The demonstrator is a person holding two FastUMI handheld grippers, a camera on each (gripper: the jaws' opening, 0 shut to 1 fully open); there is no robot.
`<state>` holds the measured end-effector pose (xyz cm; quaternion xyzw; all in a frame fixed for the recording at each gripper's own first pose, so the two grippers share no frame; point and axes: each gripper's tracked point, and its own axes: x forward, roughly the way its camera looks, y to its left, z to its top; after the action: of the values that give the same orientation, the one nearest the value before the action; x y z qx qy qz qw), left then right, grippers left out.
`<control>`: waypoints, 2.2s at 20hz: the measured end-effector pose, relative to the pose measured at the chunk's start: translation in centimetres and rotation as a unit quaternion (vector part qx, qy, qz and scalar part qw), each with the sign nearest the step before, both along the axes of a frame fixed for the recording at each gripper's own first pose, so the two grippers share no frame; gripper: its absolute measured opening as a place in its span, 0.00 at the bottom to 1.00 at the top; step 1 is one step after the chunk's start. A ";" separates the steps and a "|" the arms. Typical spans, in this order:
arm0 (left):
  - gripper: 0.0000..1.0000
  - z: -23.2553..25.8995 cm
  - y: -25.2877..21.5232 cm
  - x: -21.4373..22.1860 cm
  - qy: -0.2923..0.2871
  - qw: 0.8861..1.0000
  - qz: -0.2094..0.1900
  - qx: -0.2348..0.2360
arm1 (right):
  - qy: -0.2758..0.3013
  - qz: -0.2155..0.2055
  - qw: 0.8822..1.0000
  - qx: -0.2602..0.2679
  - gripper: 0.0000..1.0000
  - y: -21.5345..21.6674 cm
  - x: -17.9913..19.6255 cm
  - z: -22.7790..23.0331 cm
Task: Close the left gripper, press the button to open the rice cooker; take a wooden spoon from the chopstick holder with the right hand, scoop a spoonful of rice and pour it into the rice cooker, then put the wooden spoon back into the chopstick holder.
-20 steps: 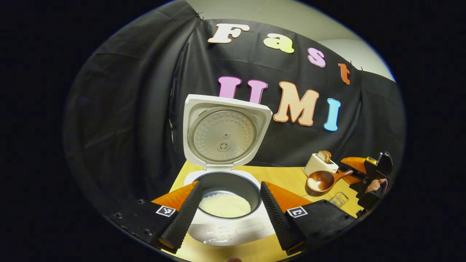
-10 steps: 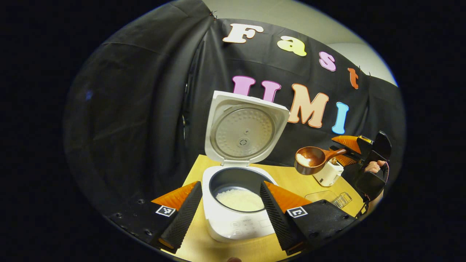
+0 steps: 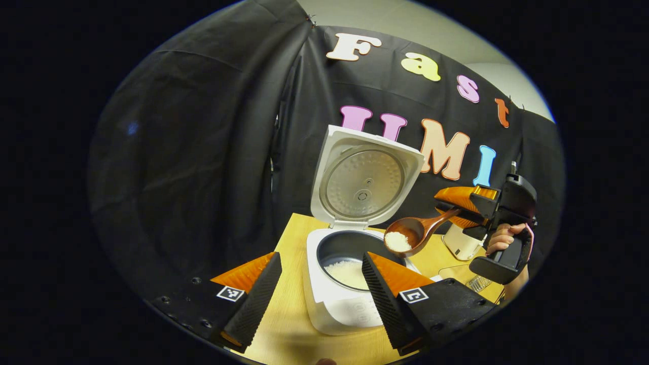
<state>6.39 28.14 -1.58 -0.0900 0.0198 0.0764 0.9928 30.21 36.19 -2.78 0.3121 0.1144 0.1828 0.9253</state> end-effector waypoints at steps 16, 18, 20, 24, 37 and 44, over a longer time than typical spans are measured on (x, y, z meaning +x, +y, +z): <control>0.94 -1.7 2.7 -1.1 0.005 0.999 0.026 -0.025 | -0.265 0.044 0.855 -0.444 0.25 9.9 -3.4 1.2; 0.95 -1.8 2.9 -1.3 0.004 0.999 0.030 -0.031 | -0.286 0.057 0.835 -0.468 0.25 10.9 -3.8 0.2; 0.95 -1.8 3.0 -1.5 0.002 0.999 0.034 -0.032 | -0.304 0.064 0.813 -0.492 0.27 11.8 -4.6 -0.2; 0.91 -2.1 3.5 -2.1 0.004 0.998 0.043 -0.034 | -0.320 0.072 0.790 -0.518 0.25 12.6 -4.9 -1.7; 0.94 -0.8 0.1 -0.9 -0.006 1.000 0.009 -0.019 | -0.259 0.021 0.869 -0.420 0.24 3.5 -3.9 3.7; 0.95 -0.1 -4.3 0.5 -0.007 1.000 -0.022 -0.010 | -0.221 -0.065 0.888 -0.399 0.24 -10.8 -4.6 7.7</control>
<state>6.86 23.82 -1.64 -0.0997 0.0152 0.0534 0.9935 25.66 25.40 4.92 -0.1250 -0.0505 0.1252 0.9829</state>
